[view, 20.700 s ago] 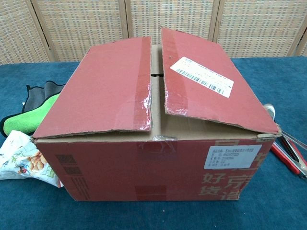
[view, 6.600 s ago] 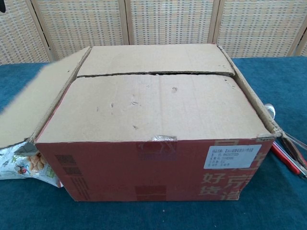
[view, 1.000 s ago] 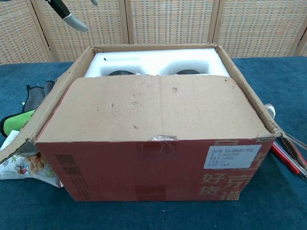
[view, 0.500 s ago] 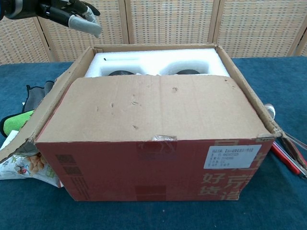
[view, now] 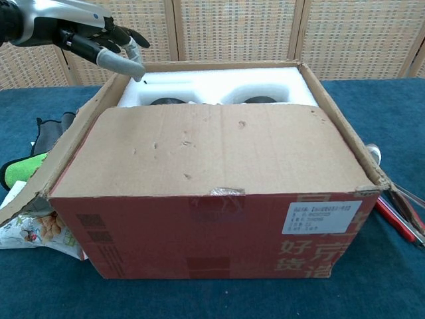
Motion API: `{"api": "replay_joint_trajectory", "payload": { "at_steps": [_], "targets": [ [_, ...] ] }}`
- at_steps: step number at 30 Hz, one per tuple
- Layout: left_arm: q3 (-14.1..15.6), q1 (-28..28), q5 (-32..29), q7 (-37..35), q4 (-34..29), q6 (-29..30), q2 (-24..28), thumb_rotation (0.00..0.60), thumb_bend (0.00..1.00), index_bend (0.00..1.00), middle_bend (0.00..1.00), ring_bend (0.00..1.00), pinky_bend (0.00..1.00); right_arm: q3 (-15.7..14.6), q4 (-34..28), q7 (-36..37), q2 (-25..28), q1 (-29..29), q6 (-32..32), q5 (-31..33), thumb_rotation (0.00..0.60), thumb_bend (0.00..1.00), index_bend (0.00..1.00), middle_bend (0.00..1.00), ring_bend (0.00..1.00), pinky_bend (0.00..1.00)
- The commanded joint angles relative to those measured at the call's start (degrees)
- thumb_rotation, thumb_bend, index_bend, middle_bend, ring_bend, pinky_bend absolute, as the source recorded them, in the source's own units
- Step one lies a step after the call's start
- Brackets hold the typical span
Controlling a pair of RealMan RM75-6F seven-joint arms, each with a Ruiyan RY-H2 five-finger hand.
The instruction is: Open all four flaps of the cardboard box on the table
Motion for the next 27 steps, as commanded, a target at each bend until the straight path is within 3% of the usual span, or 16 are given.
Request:
{"api": "replay_joint_trajectory", "payload": {
  "at_steps": [1,20,27],
  "targets": [
    [0.8,-0.2,0.3,0.6,-0.4,0.4,0.0,0.265,0.09,0.43,0.00,0.00,0.00,0.0,0.0,0.1,0.0,-0.1,0.1,-0.1,0.600,0.62,0.19,0.10,0.00,0.00],
    [5.6,-1.5,0.4,3.2,-2.3,1.6,-1.6,0.265,0.07,0.43,0.00,0.00,0.00,-0.2,0.2,1.1,0.1,-0.4,0.1,-0.4,0.600,0.62,0.19,0.10,0.00,0.00],
    [5.9,-1.6,0.6,2.5,-3.0,1.6,-1.9,0.262,0.07,0.43,0.00,0.00,0.00,-0.2,0.3,1.1,0.1,-0.5,0.2,-0.4,0.600,0.62,0.19,0.10,0.00,0.00]
  ]
}}
